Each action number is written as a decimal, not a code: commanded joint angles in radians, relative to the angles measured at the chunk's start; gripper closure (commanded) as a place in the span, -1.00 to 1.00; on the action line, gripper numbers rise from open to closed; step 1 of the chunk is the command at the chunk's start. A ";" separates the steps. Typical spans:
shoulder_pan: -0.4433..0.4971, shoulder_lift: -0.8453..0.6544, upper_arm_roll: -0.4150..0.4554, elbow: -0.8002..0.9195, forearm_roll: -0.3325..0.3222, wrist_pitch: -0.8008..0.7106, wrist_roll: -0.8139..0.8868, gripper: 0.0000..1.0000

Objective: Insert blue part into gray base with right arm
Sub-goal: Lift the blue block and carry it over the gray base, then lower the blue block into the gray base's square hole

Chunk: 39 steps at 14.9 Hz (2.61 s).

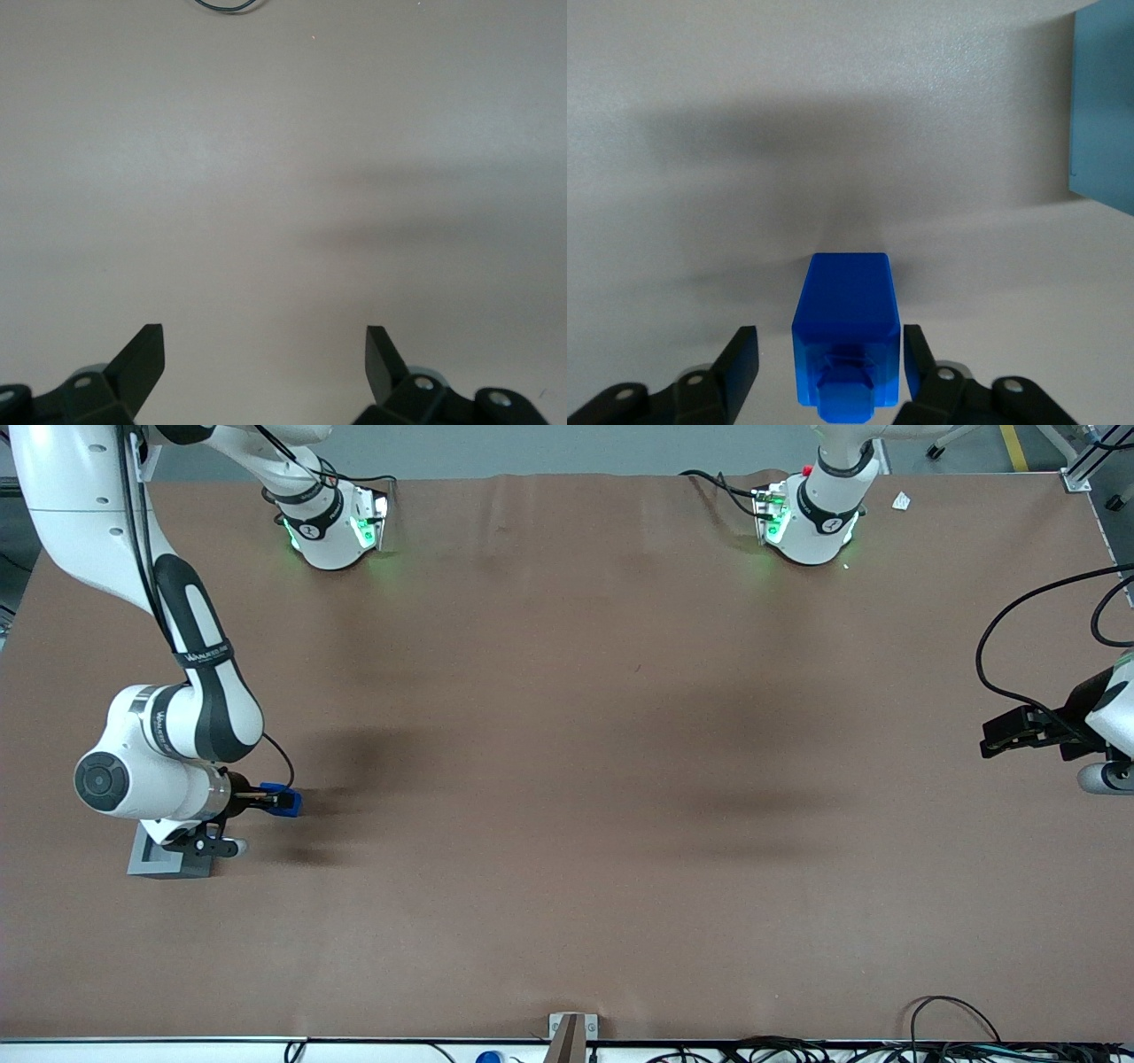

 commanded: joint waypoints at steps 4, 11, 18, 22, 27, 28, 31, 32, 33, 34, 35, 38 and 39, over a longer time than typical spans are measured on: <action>0.001 0.008 -0.002 -0.011 0.007 0.003 0.000 -0.12; -0.010 0.009 -0.003 0.018 0.003 -0.002 -0.002 0.90; -0.077 0.012 -0.006 0.246 -0.091 -0.181 -0.043 0.93; -0.129 0.109 -0.006 0.505 -0.098 -0.382 -0.138 0.93; -0.157 0.189 -0.008 0.634 -0.099 -0.388 -0.202 0.95; -0.160 0.199 -0.006 0.644 -0.099 -0.387 -0.207 0.95; -0.163 0.242 -0.008 0.686 -0.099 -0.382 -0.210 0.96; -0.174 0.256 -0.006 0.703 -0.099 -0.384 -0.213 0.97; -0.185 0.261 -0.006 0.708 -0.098 -0.382 -0.233 0.98; -0.188 0.266 -0.006 0.710 -0.098 -0.381 -0.254 0.98; -0.195 0.270 -0.006 0.717 -0.098 -0.381 -0.265 0.99; -0.206 0.281 -0.002 0.725 -0.096 -0.376 -0.278 0.99; -0.208 0.282 -0.002 0.725 -0.095 -0.376 -0.279 0.99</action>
